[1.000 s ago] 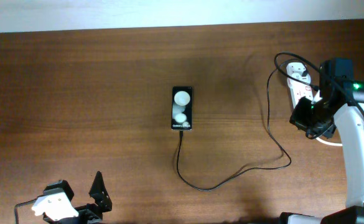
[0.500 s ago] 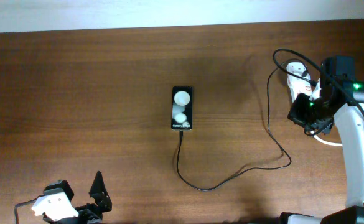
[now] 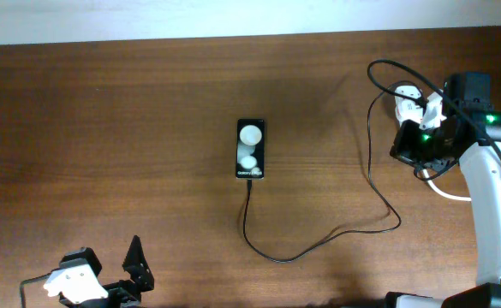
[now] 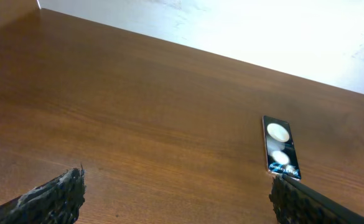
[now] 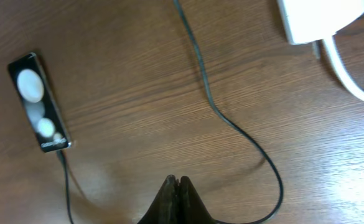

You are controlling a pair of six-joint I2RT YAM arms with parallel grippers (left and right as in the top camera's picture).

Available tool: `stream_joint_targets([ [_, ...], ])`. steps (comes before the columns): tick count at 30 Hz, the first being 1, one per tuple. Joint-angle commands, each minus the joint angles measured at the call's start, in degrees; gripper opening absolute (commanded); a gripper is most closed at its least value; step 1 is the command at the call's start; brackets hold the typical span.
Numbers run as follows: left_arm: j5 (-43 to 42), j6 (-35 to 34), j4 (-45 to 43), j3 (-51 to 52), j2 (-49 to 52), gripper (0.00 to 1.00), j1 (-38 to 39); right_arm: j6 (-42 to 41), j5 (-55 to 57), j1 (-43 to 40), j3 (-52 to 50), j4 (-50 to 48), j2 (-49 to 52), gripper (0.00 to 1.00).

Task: Plug charger to phone and switch on socket
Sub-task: 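Position the right gripper over the power strip's red switch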

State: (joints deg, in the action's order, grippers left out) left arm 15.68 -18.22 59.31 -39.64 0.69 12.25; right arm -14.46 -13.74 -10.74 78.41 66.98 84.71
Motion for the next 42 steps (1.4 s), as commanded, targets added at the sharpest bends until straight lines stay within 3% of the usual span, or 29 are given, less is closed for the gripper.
stream_joint_targets([
  [1, -0.2, -0.4, -0.1, 0.2, -0.3, 0.99, -0.2, 0.9, -4.4, -0.1, 0.7, -0.1, 0.0, 0.04],
  [13, -0.2, -0.4, -0.1, 0.2, -0.3, 0.99, -0.2, -4.7, -8.5, 1.4, 0.7, 0.3, 0.0, 0.05],
  [15, -0.2, -0.4, -0.1, 0.2, -0.3, 0.99, -0.2, -4.7, -8.8, 1.4, 0.7, 0.3, 0.0, 0.15],
  [18, -0.2, -0.4, -0.1, 0.2, -0.3, 0.99, -0.2, -4.7, -8.7, 1.4, 0.7, 0.2, 0.0, 0.16],
  [19, -0.2, -0.4, -0.1, 0.2, -0.3, 0.99, -0.2, -4.7, -8.7, 1.4, 0.7, 0.0, 0.0, 0.19],
  [20, -0.2, -0.4, -0.1, 0.2, -0.3, 0.99, -0.2, -4.7, -8.7, 1.4, 0.7, -0.6, -0.1, 0.31],
  [21, -0.2, -0.4, -0.1, 0.2, -0.3, 0.99, -0.2, -4.7, -8.7, 1.4, 0.7, -1.2, 0.0, 0.59],
  [22, -0.2, -0.4, -0.1, 0.2, -0.3, 0.99, -0.2, -4.7, -8.8, 1.4, 0.7, -1.2, 0.0, 0.77],
  [24, -0.2, -0.4, -0.1, 0.2, -0.3, 0.99, -0.2, -4.7, -8.7, 1.4, 0.7, -1.3, 0.0, 0.77],
  [26, -0.2, -0.4, -0.1, 0.2, -0.3, 0.99, -0.2, -4.7, -8.5, 1.4, 0.7, -1.3, 0.0, 0.35],
  [27, -0.2, -0.4, -0.1, 0.2, -0.3, 0.99, -0.2, -4.7, -8.2, 1.4, 0.7, -1.7, 0.0, 0.06],
  [32, -0.2, -0.4, -0.1, 0.2, -0.3, 0.99, -0.2, -4.7, 1.4, 1.3, 0.7, -3.6, 0.1, 0.07],
  [35, -0.2, -0.4, -0.1, 0.2, -0.3, 0.99, -0.2, -12.5, 7.3, -0.4, 0.7, -4.8, 0.1, 0.04],
  [42, -0.2, -0.4, -0.1, 0.2, -0.3, 0.99, -0.2, -16.1, 7.6, -9.3, 3.3, -8.3, 3.8, 0.04],
])
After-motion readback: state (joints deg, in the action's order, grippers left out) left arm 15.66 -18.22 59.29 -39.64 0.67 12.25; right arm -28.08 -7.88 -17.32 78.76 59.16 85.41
